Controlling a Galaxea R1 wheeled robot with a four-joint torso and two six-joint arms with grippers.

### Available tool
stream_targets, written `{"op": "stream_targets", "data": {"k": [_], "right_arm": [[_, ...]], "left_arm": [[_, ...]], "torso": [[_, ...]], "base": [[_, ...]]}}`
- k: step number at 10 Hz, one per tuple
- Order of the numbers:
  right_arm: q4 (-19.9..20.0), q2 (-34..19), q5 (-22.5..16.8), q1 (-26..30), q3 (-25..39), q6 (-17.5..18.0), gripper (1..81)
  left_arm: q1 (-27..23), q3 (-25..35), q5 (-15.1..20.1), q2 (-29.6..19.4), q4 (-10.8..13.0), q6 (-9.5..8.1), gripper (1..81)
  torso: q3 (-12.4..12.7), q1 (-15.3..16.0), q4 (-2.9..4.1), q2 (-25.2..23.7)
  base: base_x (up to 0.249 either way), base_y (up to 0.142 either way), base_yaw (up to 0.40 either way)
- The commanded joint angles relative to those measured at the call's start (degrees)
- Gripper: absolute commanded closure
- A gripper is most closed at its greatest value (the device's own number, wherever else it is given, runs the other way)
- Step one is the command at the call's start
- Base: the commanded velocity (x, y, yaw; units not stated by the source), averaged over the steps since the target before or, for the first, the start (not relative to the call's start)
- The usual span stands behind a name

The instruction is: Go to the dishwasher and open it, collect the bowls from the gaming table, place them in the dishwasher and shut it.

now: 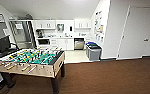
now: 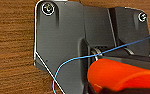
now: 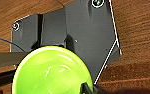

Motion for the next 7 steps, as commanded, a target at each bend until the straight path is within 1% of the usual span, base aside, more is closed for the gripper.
{"op": "stream_targets", "data": {"k": [1,7], "right_arm": [[-0.29,-0.80,-2.76,2.45,0.24,-0.25,81.1],[-0.29,-0.89,-2.93,2.80,0.15,-0.25,81.1]], "left_arm": [[-3.00,0.04,3.82,-0.24,0.30,0.22,81.1],[-3.00,0.04,3.82,-0.41,0.21,0.31,81.1]], "torso": [[0.00,0.00,0.00,0.00],[0.00,0.00,0.00,0.00]], "base": [[0.171,0.000,0.000],[0.182,0.000,0.000]]}}
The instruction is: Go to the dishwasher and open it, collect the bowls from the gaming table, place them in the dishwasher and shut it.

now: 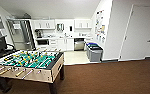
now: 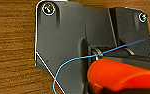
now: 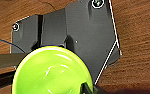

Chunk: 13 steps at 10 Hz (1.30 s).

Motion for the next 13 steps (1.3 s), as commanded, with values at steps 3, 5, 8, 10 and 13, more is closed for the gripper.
{"op": "stream_targets", "data": {"k": [3,5,8,10,13], "right_arm": [[-0.29,-0.80,-3.00,2.82,0.15,-0.22,81.1],[-0.37,-0.72,-3.00,2.74,0.15,-0.22,81.1],[-0.37,-0.72,-2.99,2.65,0.15,-0.22,81.1],[-0.29,-0.72,-2.91,2.64,0.15,-0.22,81.1],[-0.29,-0.72,-2.91,2.56,0.15,-0.22,81.1]], "left_arm": [[-3.09,0.04,3.82,-0.31,0.30,0.23,81.1],[-3.09,0.04,3.82,-0.31,0.21,0.23,81.1],[-3.09,0.04,3.82,-0.14,0.30,0.23,81.1],[-3.09,0.04,3.82,-0.14,0.30,0.23,81.1],[-3.09,0.04,3.82,-0.14,0.30,0.23,81.1]], "torso": [[0.00,0.00,0.00,0.00],[0.00,0.00,0.00,0.00],[0.00,0.00,0.00,0.00],[0.00,0.02,0.00,0.00],[0.00,0.02,0.00,0.00]], "base": [[0.191,0.000,0.000],[0.191,0.000,0.000],[0.191,0.000,0.000],[0.191,0.000,0.000],[0.191,0.000,0.000]]}}
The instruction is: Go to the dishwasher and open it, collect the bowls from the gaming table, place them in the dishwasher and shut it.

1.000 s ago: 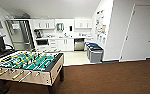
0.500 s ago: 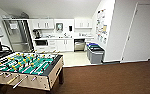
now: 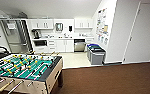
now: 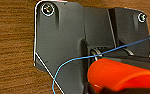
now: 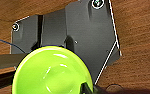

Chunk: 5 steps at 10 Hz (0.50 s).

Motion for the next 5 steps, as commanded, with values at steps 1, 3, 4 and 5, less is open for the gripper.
{"op": "stream_targets", "data": {"k": [1,3,4,5], "right_arm": [[-0.29,-0.72,-2.85,2.34,0.20,-0.22,81.1],[-0.29,-0.73,-2.76,2.25,0.20,-0.22,81.1],[-0.29,-0.64,-2.84,2.25,0.20,-0.22,81.1],[-0.29,-0.73,-2.76,2.25,0.11,-0.22,81.1]], "left_arm": [[-2.98,0.04,3.79,-0.15,0.30,0.23,81.1],[-2.98,0.04,3.79,-0.15,0.30,0.23,81.1],[-2.98,0.04,3.79,-0.15,0.30,0.23,81.1],[-2.98,0.04,3.79,-0.15,0.30,0.23,81.1]], "torso": [[0.00,0.00,0.00,0.00],[0.00,0.00,0.00,0.00],[0.00,0.00,0.00,0.00],[0.00,0.02,0.00,0.00]], "base": [[0.191,0.000,0.000],[0.191,0.000,0.000],[0.191,0.000,0.000],[0.191,0.000,0.000]]}}
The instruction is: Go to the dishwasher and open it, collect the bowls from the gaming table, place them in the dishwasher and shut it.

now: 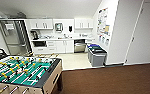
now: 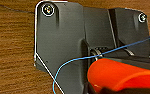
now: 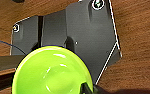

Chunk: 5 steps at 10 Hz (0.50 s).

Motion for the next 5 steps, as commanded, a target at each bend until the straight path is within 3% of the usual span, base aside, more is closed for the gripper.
{"op": "stream_targets", "data": {"k": [1,3,5], "right_arm": [[-0.29,-0.75,-2.84,2.25,0.11,-0.22,81.1],[-0.29,-0.75,-2.84,2.25,0.11,-0.22,81.1],[-0.29,-0.66,-2.84,2.25,0.11,-0.22,81.1]], "left_arm": [[-2.98,0.04,3.85,-0.17,0.30,0.23,81.1],[-2.98,0.04,3.85,-0.17,0.30,0.23,81.1],[-2.98,0.04,3.85,-0.17,0.30,0.23,81.1]], "torso": [[0.00,0.00,0.00,0.02],[0.00,-0.05,0.00,0.00],[0.00,-0.02,0.00,0.02]], "base": [[0.191,0.000,0.000],[0.191,0.000,0.000],[0.191,-0.070,0.000]]}}
